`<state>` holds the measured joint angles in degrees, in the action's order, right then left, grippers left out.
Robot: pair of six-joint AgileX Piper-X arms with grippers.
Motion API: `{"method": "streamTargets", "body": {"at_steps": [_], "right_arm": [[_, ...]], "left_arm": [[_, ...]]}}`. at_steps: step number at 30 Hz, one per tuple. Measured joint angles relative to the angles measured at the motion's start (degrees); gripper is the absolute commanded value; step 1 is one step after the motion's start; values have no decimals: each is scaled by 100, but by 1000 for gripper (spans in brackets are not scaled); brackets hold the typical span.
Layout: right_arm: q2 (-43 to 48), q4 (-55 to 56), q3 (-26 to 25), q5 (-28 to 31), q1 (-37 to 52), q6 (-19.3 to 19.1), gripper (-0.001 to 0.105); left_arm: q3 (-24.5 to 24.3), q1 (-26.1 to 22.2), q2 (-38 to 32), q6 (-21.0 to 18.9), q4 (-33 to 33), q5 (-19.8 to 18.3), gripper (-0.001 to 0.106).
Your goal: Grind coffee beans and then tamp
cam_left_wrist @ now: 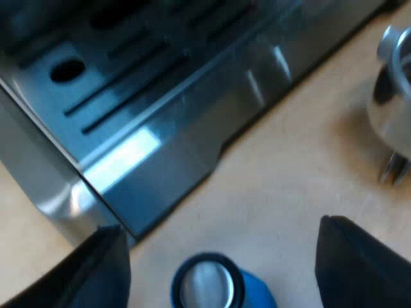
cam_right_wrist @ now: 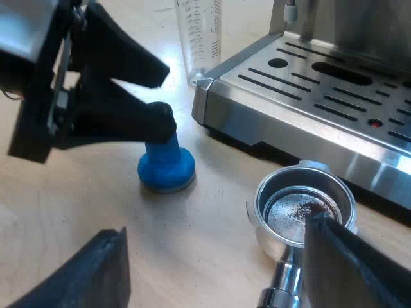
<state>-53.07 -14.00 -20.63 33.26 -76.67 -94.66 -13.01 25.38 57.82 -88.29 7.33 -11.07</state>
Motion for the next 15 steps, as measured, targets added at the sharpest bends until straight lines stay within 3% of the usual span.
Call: {"method": "streamTargets", "body": {"at_steps": [3, 9, 10, 13, 15], "right_arm": [[0, 17, -41, 0, 0, 0, 59], [0, 1017, -629, -16, 0, 48, 59], [0, 1219, -738, -38, 0, 93, 59], [-12, 1942, -1182, -216, 0, 453, 59], [-12, 1942, -1182, -216, 0, 453, 59]], "left_arm": [[0, 0, -373, 0, -161, 0, 63], [-155, 0, -1409, 0, -975, 0, 63], [-341, 0, -1903, 0, -1563, -12, 63], [-437, 0, -2098, 0, -1823, -12, 63], [-521, 0, -2315, 0, -2047, -12, 63]]}}
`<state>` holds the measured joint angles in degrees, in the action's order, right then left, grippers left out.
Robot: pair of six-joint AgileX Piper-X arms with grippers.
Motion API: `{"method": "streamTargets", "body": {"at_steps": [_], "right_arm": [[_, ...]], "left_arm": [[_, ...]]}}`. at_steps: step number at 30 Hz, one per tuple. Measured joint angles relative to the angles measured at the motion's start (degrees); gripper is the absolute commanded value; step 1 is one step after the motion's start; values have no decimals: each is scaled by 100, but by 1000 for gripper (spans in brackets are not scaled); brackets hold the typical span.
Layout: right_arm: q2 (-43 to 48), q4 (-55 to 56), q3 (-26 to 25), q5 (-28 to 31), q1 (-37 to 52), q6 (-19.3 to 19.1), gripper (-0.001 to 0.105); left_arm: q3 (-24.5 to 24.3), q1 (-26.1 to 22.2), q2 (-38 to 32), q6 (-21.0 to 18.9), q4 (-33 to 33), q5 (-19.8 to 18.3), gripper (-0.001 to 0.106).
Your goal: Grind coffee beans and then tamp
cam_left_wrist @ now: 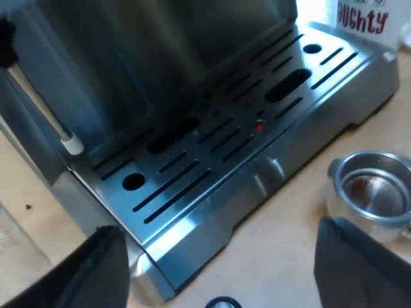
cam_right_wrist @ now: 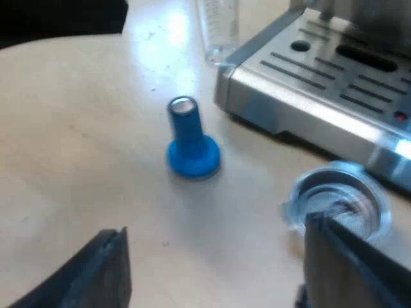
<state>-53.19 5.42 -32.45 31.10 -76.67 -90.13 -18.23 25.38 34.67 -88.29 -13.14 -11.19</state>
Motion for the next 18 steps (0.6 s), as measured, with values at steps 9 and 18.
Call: {"method": "streamTargets", "body": {"at_steps": [9, 18], "right_arm": [[0, 1594, -1164, -1350, 610, 548, 59], [73, 2050, -1413, -2430, 2258, 548, 59]], "left_arm": [[-1074, 0, -799, -289, -1335, -28, 63], [-1448, -26, -799, -659, -1374, -2, 60]]}}
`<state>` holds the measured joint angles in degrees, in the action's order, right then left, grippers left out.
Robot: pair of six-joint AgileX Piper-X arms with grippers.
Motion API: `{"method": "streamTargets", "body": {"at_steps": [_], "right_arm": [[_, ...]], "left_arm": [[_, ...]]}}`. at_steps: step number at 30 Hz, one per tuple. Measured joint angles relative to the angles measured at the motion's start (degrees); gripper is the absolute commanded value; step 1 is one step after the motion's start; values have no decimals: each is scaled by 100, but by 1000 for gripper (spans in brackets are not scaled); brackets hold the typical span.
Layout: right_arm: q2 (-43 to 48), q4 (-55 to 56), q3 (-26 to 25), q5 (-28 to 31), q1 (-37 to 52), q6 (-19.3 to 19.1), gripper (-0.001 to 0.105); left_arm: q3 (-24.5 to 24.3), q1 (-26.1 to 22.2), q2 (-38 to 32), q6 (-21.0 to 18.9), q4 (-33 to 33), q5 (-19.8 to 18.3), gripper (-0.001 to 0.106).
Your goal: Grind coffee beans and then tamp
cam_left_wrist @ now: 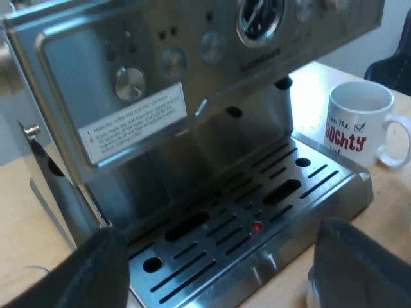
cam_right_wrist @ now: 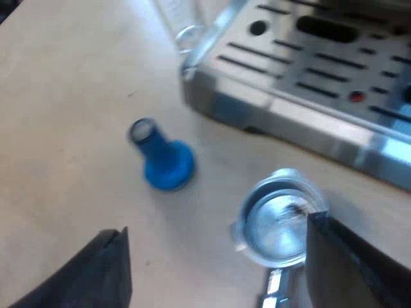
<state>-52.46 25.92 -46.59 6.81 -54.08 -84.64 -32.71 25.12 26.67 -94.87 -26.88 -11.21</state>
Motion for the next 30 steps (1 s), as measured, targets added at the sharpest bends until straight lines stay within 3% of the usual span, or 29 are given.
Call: {"method": "streamTargets", "body": {"at_steps": [3, 7, 12, 17, 22, 30], "right_arm": [[191, 12, 0, -255, 506, -13, 59], [583, 269, 0, -681, 1253, -68, 59], [1004, 949, 0, -923, 2116, -360, 59], [1520, 1552, 0, -1392, 3227, -718, 59], [1917, 1860, 24, -1824, 4156, -824, 59], [2539, 2448, 25, -2319, 5479, -1441, 59]], "left_arm": [[-12, -232, 0, -304, 0, 0, 53], [-67, -811, 0, -379, -164, 15, 44], [-143, -1550, 0, -401, -271, -32, 43], [-202, -2272, 0, -416, -475, -444, 43], [-202, -2337, -17, -416, -644, -501, 43], [-202, -2337, -605, -416, -1004, -501, 43]]}}
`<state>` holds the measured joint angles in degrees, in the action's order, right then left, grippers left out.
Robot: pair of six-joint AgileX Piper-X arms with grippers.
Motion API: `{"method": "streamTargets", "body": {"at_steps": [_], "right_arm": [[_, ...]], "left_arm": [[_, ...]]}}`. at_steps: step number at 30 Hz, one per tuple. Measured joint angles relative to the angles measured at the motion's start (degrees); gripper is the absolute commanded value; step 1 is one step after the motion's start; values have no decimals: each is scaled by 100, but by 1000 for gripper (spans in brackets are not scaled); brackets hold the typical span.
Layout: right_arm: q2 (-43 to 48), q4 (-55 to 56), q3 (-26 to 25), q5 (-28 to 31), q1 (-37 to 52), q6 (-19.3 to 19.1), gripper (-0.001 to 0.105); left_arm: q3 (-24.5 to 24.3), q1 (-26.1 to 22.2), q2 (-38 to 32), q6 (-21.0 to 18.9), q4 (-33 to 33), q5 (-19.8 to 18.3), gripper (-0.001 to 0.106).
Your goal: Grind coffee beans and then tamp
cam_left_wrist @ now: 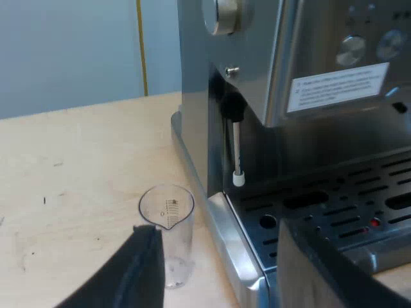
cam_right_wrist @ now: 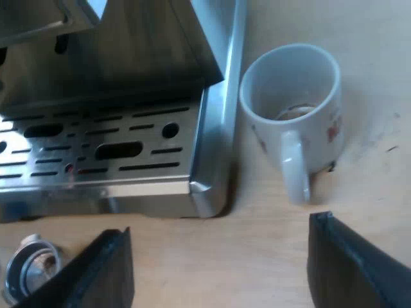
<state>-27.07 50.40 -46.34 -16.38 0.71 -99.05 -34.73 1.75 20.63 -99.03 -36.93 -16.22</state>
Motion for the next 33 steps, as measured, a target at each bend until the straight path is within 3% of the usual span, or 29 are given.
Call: {"method": "streamTargets", "body": {"at_steps": [4, 9, 17, 22, 33], "right_arm": [[610, 125, 0, -9, 118, -307, 59], [1381, 233, 0, -9, 118, -375, 59], [2560, 851, 0, -9, 118, -684, 59], [2747, 1220, 0, -9, 118, -694, 59], [2747, 1571, 275, -187, 118, -693, 59]], "left_arm": [[0, 0, -514, 0, -253, 0, 43], [-13, 0, -1144, 0, -628, 60, 43], [-13, 0, -1871, 65, -1201, 568, 43], [-13, 0, -2113, 65, -1414, 767, 43], [238, 0, -2111, 78, -1822, 778, 43]]}}
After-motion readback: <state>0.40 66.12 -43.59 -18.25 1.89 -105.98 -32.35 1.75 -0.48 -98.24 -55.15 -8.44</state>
